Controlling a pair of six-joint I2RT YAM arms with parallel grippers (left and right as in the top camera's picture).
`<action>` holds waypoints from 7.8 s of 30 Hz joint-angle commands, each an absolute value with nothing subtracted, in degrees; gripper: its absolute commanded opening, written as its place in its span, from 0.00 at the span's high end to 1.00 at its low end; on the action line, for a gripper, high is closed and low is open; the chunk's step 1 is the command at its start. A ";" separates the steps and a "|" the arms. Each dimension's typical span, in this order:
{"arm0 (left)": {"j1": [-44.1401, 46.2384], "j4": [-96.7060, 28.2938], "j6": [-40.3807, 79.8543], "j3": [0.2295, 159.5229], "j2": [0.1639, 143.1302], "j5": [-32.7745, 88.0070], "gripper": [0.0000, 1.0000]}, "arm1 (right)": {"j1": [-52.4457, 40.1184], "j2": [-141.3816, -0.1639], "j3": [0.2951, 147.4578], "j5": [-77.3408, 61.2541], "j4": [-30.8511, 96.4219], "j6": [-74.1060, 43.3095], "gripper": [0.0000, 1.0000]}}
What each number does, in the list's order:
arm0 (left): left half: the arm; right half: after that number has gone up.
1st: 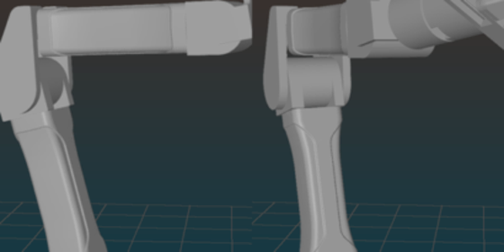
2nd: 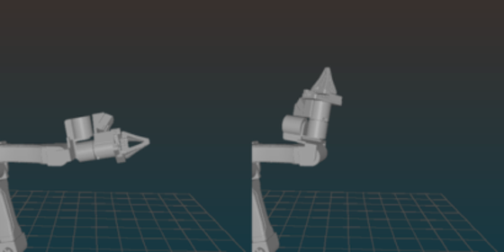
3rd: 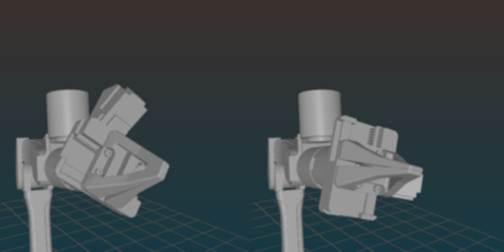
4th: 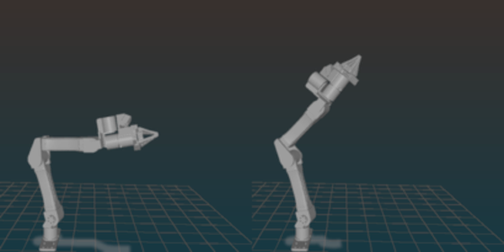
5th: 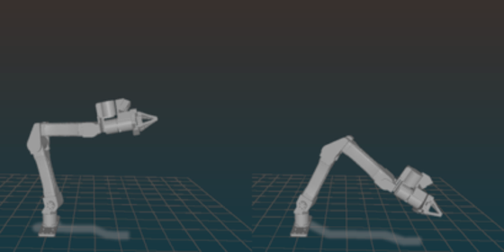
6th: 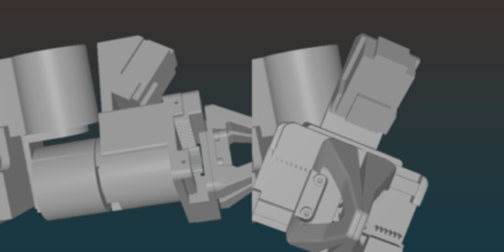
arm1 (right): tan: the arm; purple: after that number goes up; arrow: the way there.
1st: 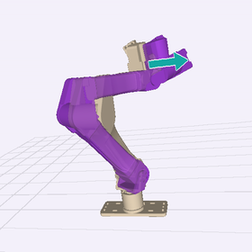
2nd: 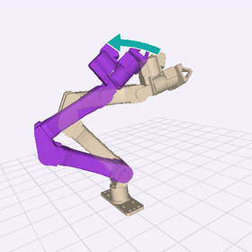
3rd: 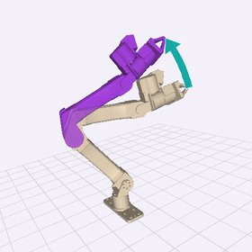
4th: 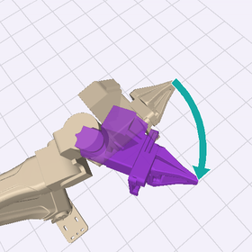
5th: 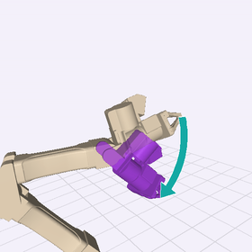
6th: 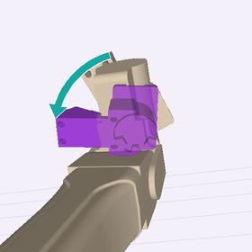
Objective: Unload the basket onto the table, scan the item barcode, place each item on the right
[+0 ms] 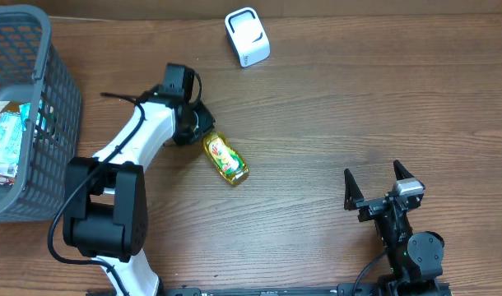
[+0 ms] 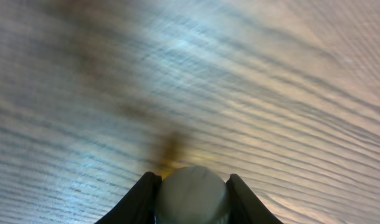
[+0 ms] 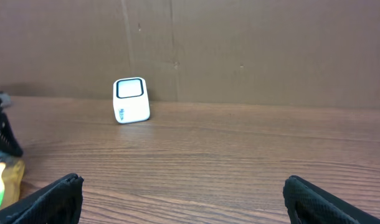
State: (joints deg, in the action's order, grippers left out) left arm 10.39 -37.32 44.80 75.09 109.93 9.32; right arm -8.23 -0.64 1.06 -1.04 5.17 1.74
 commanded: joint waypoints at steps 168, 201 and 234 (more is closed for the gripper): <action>22.55 -62.39 -63.90 102.69 110.43 35.68 0.03 | -7.97 -0.19 0.45 -0.54 4.82 1.98 0.00; 29.67 -48.01 -59.48 101.91 124.88 46.02 0.02 | -7.97 -0.19 0.45 -0.54 4.82 1.98 0.00; 30.57 -44.75 -53.54 98.61 125.36 47.46 0.00 | -7.97 -0.19 0.45 -0.54 4.82 1.98 0.00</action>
